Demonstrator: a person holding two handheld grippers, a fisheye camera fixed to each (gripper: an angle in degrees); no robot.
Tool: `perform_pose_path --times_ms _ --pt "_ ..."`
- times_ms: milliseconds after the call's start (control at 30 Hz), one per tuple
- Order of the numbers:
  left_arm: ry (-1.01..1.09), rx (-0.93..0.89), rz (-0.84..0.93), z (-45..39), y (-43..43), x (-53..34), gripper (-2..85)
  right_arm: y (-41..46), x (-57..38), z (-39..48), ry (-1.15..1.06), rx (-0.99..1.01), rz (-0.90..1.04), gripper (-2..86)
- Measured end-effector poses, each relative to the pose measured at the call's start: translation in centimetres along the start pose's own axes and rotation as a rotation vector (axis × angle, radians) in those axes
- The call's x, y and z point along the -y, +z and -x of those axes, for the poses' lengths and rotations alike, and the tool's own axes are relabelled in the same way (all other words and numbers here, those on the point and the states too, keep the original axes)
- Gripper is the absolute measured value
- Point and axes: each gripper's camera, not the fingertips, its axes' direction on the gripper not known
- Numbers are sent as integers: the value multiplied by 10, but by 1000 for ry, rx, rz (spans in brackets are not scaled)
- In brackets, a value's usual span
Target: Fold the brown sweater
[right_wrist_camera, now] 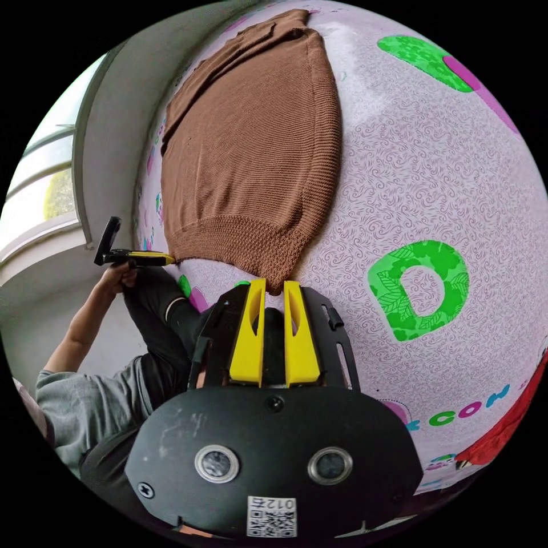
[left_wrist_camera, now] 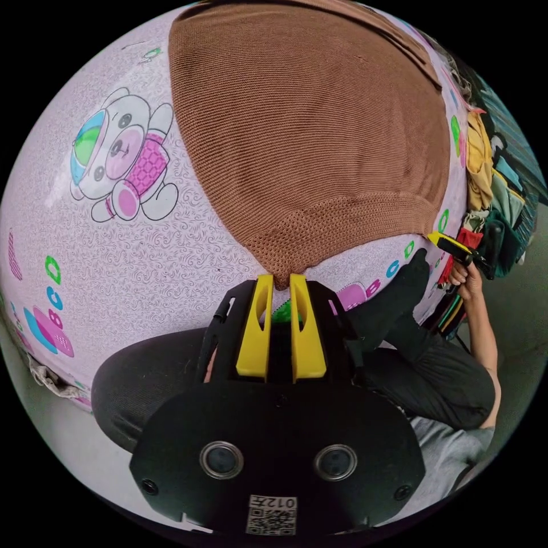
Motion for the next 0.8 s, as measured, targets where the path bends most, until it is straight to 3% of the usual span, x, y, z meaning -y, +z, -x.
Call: perform_pose_path --times_ms 167,533,800 --pt "50 23 -13 1 -4 -20 13 -15 -16 -19 64 49 -12 -4" --pt "199 57 -201 2 -51 -105 4 -88 -54 12 -185 -77 -30 -9" --pt "265 -21 -386 18 -99 -182 2 -160 -96 49 -323 -93 -203 -10"
